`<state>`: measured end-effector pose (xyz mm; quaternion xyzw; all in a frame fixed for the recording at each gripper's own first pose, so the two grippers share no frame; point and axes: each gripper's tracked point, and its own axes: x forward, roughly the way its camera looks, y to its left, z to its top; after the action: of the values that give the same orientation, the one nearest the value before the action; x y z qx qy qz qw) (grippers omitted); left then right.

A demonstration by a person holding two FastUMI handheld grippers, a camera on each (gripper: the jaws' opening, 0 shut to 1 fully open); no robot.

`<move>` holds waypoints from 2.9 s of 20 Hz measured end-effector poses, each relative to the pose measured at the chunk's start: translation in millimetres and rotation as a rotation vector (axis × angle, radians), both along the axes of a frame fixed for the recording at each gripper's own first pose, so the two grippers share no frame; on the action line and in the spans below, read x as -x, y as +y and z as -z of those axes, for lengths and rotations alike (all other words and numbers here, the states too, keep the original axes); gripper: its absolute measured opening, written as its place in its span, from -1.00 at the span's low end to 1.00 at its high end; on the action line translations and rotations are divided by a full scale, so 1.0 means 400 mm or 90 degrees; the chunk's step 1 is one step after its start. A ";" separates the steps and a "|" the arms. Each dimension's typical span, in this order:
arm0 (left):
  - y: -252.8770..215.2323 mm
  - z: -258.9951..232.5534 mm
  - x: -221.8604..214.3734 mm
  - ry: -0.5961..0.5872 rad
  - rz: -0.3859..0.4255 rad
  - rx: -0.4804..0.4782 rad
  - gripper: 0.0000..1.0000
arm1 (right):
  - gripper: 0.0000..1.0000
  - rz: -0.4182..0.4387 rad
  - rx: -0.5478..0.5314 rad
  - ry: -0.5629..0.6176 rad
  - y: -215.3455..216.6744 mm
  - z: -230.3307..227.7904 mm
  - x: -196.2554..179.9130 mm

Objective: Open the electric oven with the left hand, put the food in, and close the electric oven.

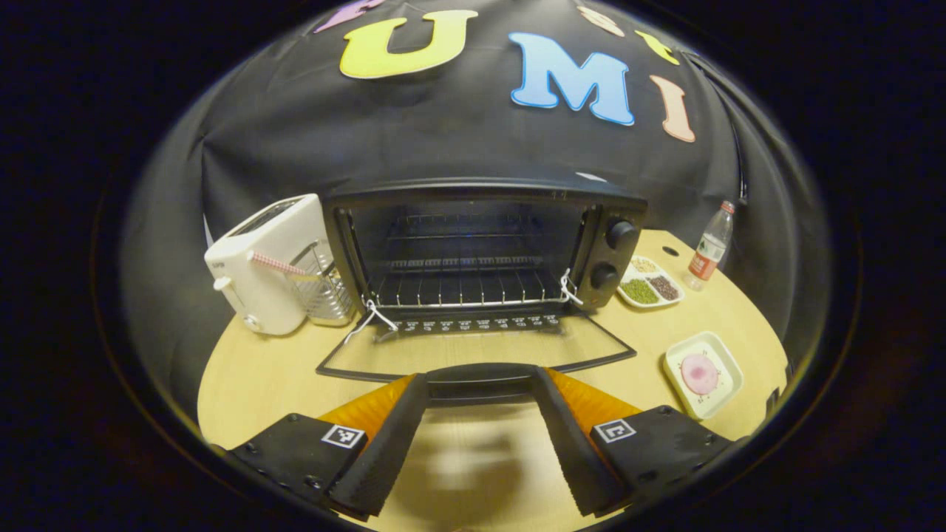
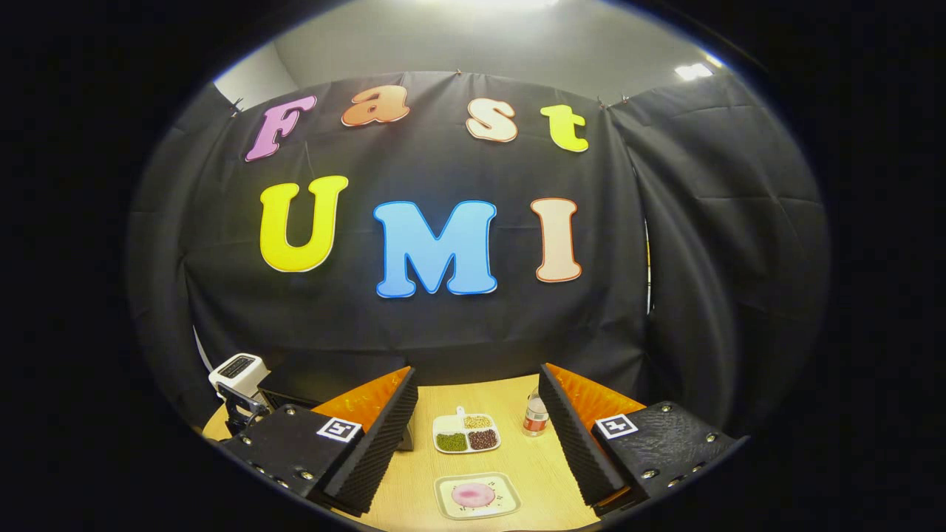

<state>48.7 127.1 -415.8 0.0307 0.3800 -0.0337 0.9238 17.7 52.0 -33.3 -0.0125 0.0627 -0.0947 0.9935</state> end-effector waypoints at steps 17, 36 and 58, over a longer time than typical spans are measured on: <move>-0.023 -0.709 -0.083 -0.348 -0.040 0.067 0.83 | 0.99 -0.107 -0.180 0.331 -0.114 0.392 -0.075; 0.021 -0.771 0.044 -0.359 -0.131 0.025 1.00 | 0.97 -0.065 -0.152 0.768 -0.279 0.939 -0.071; 0.067 -0.761 0.061 -0.346 -0.139 0.021 1.00 | -0.99 -0.127 -0.291 0.794 -0.238 0.991 -0.048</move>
<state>24.2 154.0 -111.5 -0.0177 0.1192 0.0695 0.9903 36.7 -43.3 -429.7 0.1403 0.6418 0.0384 0.7529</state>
